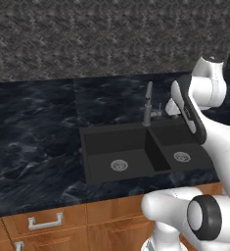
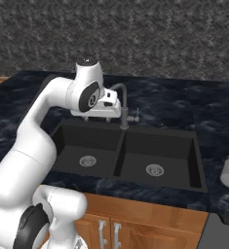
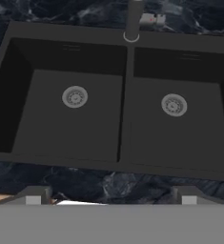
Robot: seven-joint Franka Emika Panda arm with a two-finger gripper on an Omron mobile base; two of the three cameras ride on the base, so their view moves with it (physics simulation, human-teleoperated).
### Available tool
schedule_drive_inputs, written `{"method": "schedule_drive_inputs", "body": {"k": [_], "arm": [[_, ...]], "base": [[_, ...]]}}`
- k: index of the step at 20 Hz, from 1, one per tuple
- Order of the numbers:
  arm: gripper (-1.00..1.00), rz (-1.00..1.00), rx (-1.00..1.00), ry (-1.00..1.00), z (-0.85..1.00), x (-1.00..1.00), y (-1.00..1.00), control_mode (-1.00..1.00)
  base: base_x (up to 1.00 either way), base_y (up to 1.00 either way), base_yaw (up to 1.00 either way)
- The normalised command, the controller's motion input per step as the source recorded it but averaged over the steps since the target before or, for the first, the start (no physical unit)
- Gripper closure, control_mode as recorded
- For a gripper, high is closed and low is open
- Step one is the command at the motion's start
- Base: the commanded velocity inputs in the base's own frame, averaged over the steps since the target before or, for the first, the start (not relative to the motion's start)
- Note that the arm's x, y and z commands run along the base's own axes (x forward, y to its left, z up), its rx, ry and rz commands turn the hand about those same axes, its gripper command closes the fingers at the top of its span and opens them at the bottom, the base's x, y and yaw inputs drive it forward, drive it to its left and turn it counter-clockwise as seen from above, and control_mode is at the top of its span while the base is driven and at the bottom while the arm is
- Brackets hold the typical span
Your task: Place the kettle in the left basin and the glass cup in the right basin of the sink.
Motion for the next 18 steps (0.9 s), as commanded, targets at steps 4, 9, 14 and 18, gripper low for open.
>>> {"method": "schedule_drive_inputs", "body": {"k": [4, 9, 14, 18], "arm": [[-1.00, 0.00, -0.01, 0.00, -0.06, 0.13, -0.49, -1.00], [-1.00, 0.00, 0.00, 0.00, -0.11, 0.22, -0.52, -1.00], [-1.00, 0.00, -0.01, 0.00, -0.11, 0.31, -0.53, -1.00], [-1.00, 0.00, 0.00, 0.00, -0.07, 0.28, -0.56, -1.00]], "base": [[0.00, 0.00, 0.00], [0.00, 0.00, 0.00], [0.00, 0.00, 0.00], [0.00, 0.00, 0.00]]}}
